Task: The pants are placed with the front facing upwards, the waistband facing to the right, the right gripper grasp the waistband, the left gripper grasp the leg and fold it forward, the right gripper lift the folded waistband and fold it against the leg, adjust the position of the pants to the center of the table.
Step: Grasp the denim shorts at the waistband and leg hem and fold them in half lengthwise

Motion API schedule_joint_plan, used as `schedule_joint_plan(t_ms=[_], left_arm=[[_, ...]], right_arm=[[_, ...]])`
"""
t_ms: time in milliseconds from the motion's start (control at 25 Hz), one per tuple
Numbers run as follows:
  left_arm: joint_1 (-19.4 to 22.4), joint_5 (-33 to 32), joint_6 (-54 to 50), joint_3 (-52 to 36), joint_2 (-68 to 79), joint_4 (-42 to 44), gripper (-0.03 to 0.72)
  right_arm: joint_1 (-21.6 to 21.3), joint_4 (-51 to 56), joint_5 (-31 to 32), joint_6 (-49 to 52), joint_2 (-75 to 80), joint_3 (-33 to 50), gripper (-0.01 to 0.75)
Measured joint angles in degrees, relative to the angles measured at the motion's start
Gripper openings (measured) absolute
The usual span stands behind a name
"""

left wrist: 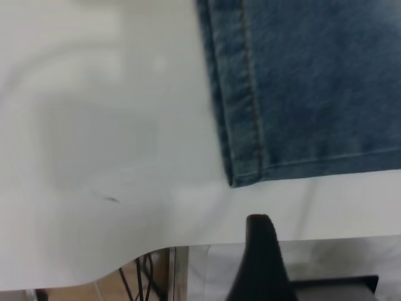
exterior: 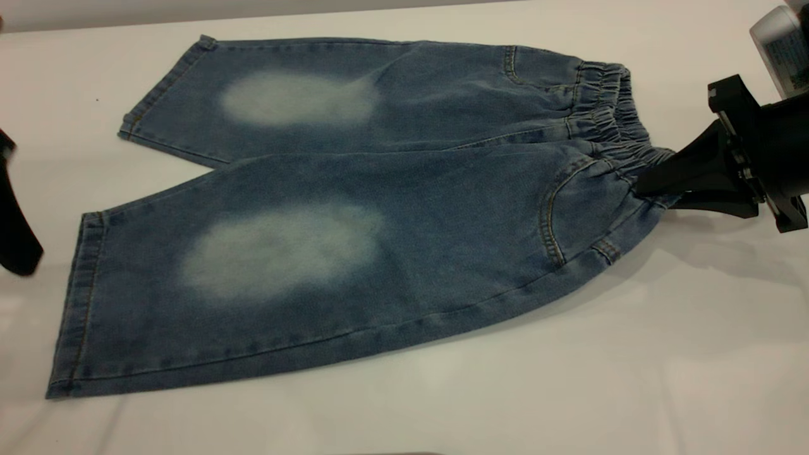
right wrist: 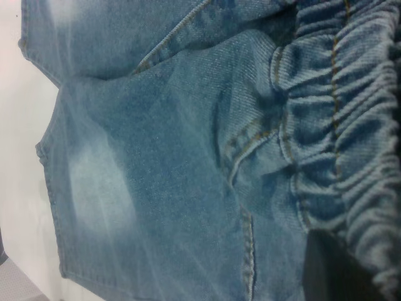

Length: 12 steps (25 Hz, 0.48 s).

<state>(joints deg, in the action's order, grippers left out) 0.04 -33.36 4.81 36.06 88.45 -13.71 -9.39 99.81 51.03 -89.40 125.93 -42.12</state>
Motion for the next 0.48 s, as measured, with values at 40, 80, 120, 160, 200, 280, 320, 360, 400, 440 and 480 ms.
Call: schedule_joint_plan(t_ms=[40, 80, 120, 160, 200, 280, 320, 360, 400, 440, 480], left_arm=[[0.0, 0.5, 0.0, 0.0, 1.3, 0.2, 0.482], [0.0, 0.9, 0.0, 0.0, 2.3, 0.3, 0.482], [0.0, 1.2, 0.0, 0.0, 3.5, 0.4, 0.482], [0.0, 1.4, -0.2, 0.0, 4.7, 0.4, 0.482], [0.0, 1.5, -0.2, 0.0, 5.8, 0.4, 0.482], [0.0, 2.2, -0.2, 0.0, 7.9, 1.1, 0.482], [0.0, 3.2, -0.2, 0.0, 9.0, 1.3, 0.482], [0.0, 4.1, -0.2, 0.0, 10.0, 1.5, 0.482], [0.0, 4.8, -0.2, 0.0, 10.8, 1.5, 0.482], [0.0, 5.3, 0.0, 0.0, 11.7, 1.5, 0.482], [0.0, 5.6, 0.1, 0.0, 12.6, 1.5, 0.482]], right_arm=[[0.0, 0.0, 0.0, 0.1, 0.0, 0.0, 0.044], [0.0, -0.1, 0.0, 0.0, 0.0, 0.0, 0.044], [0.0, -0.1, 0.0, 0.1, 0.0, 0.0, 0.044], [0.0, -0.1, -0.1, 0.1, 0.0, 0.0, 0.044], [0.0, -0.1, -0.1, 0.1, -0.1, 0.0, 0.044], [0.0, -0.2, -0.1, 0.1, -0.1, 0.0, 0.044], [0.0, -0.2, -0.1, 0.1, -0.1, 0.0, 0.044], [0.0, -0.2, -0.1, 0.1, -0.1, 0.0, 0.044], [0.0, -0.2, -0.1, 0.1, -0.1, 0.0, 0.044], [0.0, -0.2, -0.1, 0.1, -0.1, 0.0, 0.044], [0.0, -0.2, -0.1, 0.1, -0.1, 0.0, 0.044]])
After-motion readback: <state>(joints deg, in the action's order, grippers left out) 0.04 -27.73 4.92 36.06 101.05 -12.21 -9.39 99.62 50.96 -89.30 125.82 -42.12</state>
